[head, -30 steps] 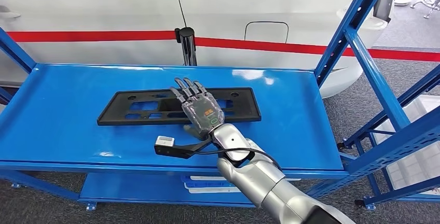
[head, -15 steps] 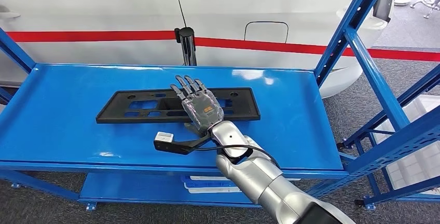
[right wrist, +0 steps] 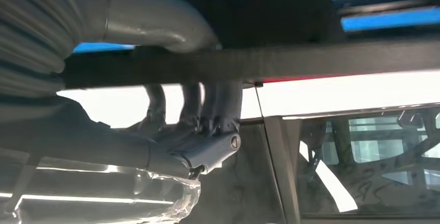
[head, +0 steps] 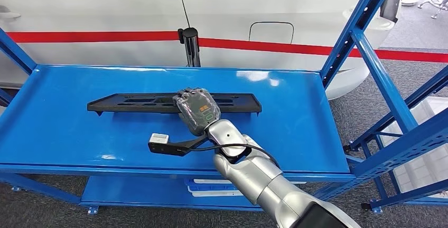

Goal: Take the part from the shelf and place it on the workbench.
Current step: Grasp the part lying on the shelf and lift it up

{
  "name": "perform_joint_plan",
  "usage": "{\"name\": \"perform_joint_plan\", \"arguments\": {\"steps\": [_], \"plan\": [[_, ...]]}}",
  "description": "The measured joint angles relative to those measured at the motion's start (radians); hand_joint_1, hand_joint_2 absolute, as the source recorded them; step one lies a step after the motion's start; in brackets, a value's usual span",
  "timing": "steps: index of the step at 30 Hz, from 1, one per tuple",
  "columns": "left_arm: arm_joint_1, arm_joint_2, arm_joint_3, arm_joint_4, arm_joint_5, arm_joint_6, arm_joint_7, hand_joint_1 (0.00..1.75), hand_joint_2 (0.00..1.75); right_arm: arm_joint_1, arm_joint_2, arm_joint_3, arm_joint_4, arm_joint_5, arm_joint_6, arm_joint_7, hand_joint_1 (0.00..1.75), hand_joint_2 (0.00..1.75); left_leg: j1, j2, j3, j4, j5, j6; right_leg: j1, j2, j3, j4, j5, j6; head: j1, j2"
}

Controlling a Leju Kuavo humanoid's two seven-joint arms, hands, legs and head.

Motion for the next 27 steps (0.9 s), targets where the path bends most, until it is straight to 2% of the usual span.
{"name": "perform_joint_plan", "arguments": {"steps": [11, 16, 22, 27], "plan": [[0.000, -0.003, 0.009, 0.000, 0.001, 0.000, -0.010, 0.00, 0.00, -0.018, 0.008, 0.000, 0.021, 0.001, 0.003, -0.009, 1.73, 1.75, 0.000, 0.000, 0.000, 0.000, 0.000, 0.000, 0.000, 0.000, 0.000, 0.000, 0.000, 0.000, 0.000, 0.000], [0.000, -0.003, 0.014, 0.000, 0.011, -0.009, -0.045, 0.00, 0.00, -0.017, 0.008, 0.000, 0.023, 0.002, -0.010, -0.010, 1.75, 1.75, 0.000, 0.000, 0.000, 0.000, 0.000, 0.000, 0.000, 0.000, 0.000, 0.000, 0.000, 0.000, 0.000, 0.000], [0.000, -0.003, 0.039, 0.000, 0.045, -0.089, -0.238, 0.00, 0.00, -0.004, -0.010, -0.024, -0.013, 0.006, -0.064, -0.010, 1.75, 1.75, 0.000, 0.000, 0.000, 0.000, 0.000, 0.000, 0.000, 0.000, -0.001, 0.000, 0.000, 0.000, 0.000, 0.000], [-0.001, -0.003, 0.055, 0.000, 0.042, -0.161, -0.334, 0.00, 0.00, 0.015, -0.043, -0.066, -0.116, 0.016, -0.082, -0.003, 1.75, 1.75, 0.000, 0.000, 0.000, 0.000, 0.000, 0.000, 0.000, 0.000, -0.001, 0.000, 0.000, 0.000, 0.000, 0.000]]}}
